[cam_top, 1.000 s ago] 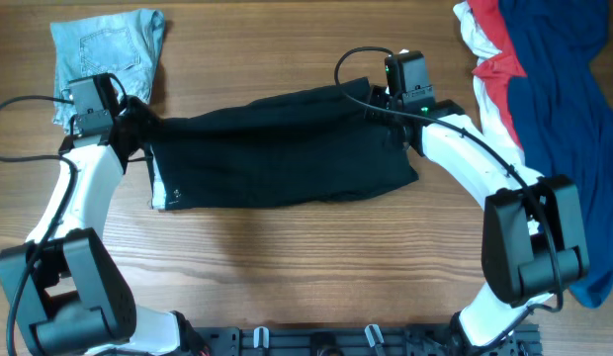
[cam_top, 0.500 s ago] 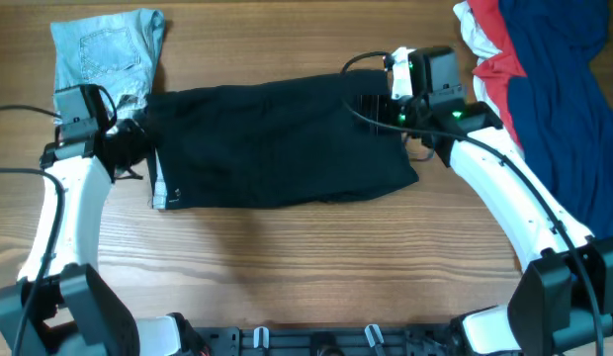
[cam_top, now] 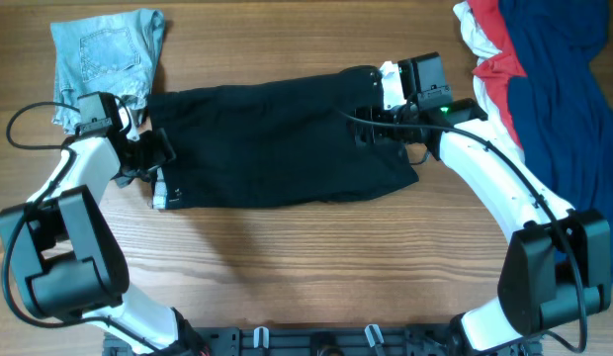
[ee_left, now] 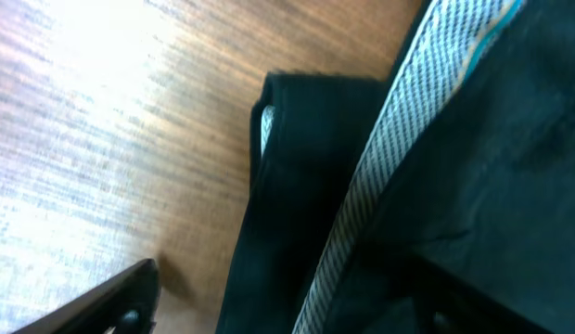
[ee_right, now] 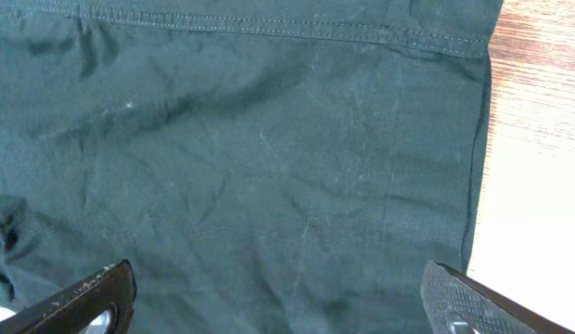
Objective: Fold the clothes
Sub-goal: 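Release the hems and adjust the folded edges with both grippers, then grasp the left end of the folded shorts and fold it rightward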
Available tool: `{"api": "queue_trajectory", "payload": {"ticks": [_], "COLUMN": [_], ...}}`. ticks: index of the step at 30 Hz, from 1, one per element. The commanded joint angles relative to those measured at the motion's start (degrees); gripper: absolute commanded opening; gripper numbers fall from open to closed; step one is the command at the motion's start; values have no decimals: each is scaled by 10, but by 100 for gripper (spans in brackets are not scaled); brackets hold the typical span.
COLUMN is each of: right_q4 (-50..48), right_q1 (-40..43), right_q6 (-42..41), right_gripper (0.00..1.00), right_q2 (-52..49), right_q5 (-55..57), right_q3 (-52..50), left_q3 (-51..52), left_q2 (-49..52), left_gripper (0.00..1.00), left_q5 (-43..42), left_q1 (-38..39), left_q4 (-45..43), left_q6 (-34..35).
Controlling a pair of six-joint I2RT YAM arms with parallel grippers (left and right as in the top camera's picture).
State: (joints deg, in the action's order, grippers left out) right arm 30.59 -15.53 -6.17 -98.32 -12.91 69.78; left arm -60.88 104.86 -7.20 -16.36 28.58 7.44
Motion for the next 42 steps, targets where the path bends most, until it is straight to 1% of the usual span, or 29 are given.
{"api": "queue_trajectory", "payload": {"ticks": [1,2,4,5,6,7,8,9,10,12,15,18,21,23,24,26,30,32,36,39,42], "right_q4": [-5,-5,-5,-5,-5,-5,-7,-10,-13,-25,-43,-60,-57,-56,-54,-40,-34,-34,-39,-40,-39], "right_q1": [0,0,0,0,0,0,0,0,0,0,0,2,8,8,8,8,8,8,7,6,6], "right_q6": [-34,-41,-45,-45,-45,-45,-46,-51,-61,-60,-61,-63,-64,-64,-64,-64,-63,-63,-62,-70,-90], "right_gripper": [95,94,93,91,89,76,61,54,40,4,4,4,4,4,4,4,4,4,4,4,4], "right_q2": [-7,-7,-7,-7,-7,-7,-7,-7,-8,-17,-71,-125,-135,-135,-135,-135,-135,-135,-135,-135,-139], "right_q5": [-9,-9,-10,-10,-10,-9,-9,-9,-9,-12,-26,-26,-26,-26,-26,-27,-47,-66,-89,-94,-70], "right_q3": [-2,-1,-2,-1,-1,-2,-2,-2,-2,-2,-2,-1,-1,-1,-1,-1,-1,-1,-1,-1,-2], "left_q3": [3,3,3,3,3,3,3,2,1,1,1,1,-2,-31,-58,-118,-154,-187,-213,-235,-250], "left_q2": [44,56,82,90,93,93,89,79,63,10,-64,-117,-176,-195,-196,-195,-188,-166,-137,-110,-103], "left_gripper": [80,77,66,57,44,4,4,4,4,4,4,4,4,4,4,4,4,4,4,4,4], "left_q5": [-9,-9,-9,-9,-9,-9,-9,-9,-9,-9,-9,-9,-9,-9,-10,-38,-59,-59,-75,-76,-75], "left_q1": [-3,-3,-3,-3,-3,-3,-3,-3,-3,-3,-3,-3,-3,-3,-3,-3,-3,-3,1,25,54], "left_q4": [-14,-17,-23,-23,-22,-22,-21,-14,-5,2,13,30,60,106,139,191,205,225,233,234,231], "left_q6": [-9,-8,-8,-8,-8,-9,-9,-9,-9,-8,-8,-5,5,5,5,2,-13,-28,-41,-40,-37]}}
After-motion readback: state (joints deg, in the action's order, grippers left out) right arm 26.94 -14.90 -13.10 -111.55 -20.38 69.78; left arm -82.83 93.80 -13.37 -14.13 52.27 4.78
